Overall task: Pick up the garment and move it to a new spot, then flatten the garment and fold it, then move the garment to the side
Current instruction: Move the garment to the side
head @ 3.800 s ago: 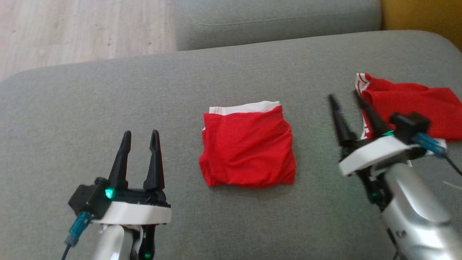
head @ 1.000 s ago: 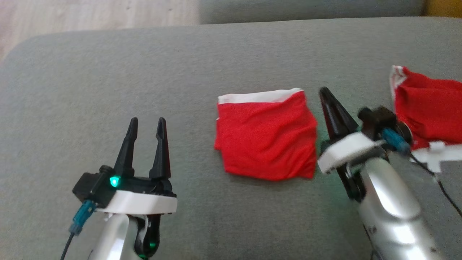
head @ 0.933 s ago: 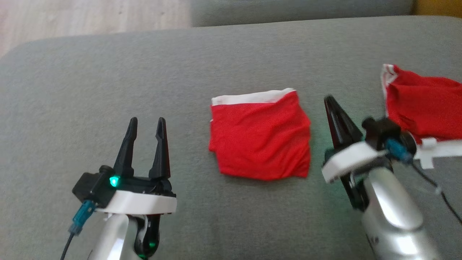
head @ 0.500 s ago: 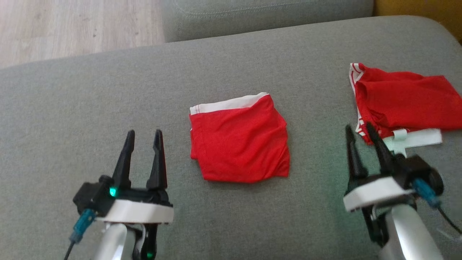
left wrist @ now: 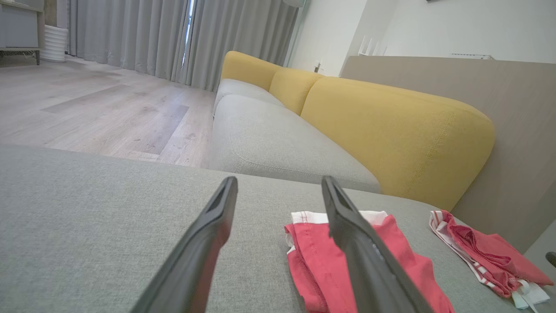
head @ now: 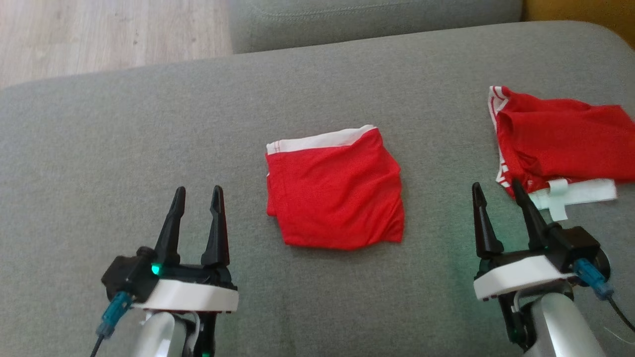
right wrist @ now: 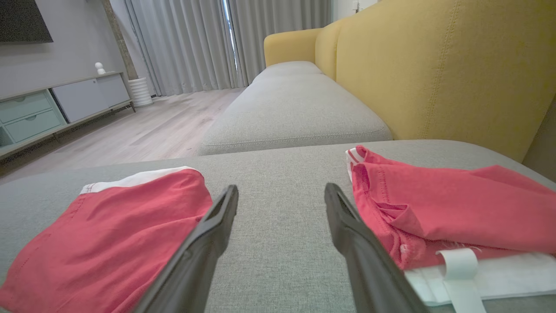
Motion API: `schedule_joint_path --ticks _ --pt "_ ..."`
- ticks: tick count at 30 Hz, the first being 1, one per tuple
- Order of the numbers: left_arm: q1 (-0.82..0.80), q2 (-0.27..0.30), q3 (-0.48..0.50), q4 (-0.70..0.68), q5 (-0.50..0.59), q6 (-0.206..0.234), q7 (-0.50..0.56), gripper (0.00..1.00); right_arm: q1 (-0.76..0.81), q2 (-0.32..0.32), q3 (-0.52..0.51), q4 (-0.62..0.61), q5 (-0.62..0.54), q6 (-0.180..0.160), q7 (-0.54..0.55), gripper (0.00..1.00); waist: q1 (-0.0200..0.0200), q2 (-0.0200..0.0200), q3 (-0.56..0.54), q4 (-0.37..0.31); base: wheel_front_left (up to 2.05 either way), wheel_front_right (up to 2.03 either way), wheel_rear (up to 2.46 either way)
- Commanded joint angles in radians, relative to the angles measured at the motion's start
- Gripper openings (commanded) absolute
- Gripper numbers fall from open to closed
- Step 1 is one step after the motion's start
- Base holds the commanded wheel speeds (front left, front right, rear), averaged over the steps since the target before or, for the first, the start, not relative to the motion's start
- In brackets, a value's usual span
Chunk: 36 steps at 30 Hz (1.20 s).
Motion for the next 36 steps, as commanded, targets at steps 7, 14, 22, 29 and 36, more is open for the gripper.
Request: schedule_joint_path --ticks 7,14,22,29,36 --pt "-0.063 0.004 0.002 -0.038 -0.003 -0.006 -0.008 1.00 -0.091 -0.002 0.017 -0.015 -0.037 -0.001 0.013 1.00 0.0000 -0.0001 0.049 0.046 0.00 0.00 0.00" --pt "-0.090 0.004 -0.024 -0.034 -0.008 -0.006 -0.008 1.00 -0.166 -0.002 0.066 0.062 -0.037 -0.001 0.072 1.00 0.0000 -0.0001 0.095 0.106 0.00 0.00 0.00" --pt "-0.105 0.004 -0.044 -0.024 -0.017 -0.006 -0.008 1.00 -0.217 -0.002 0.120 0.188 0.023 -0.001 0.152 1.00 0.0000 -0.0001 0.117 0.164 0.00 0.00 0.00" --pt "-0.105 0.004 -0.052 -0.019 -0.020 -0.006 -0.008 1.00 -0.263 -0.002 0.186 0.313 0.054 -0.001 0.189 1.00 0.0000 -0.0001 0.122 0.196 0.00 0.00 0.00" --pt "-0.104 0.004 -0.038 -0.019 -0.013 -0.006 -0.008 1.00 -0.310 -0.002 0.195 0.371 0.009 -0.001 0.146 0.00 0.0000 -0.0001 0.121 0.189 0.00 0.00 0.00"
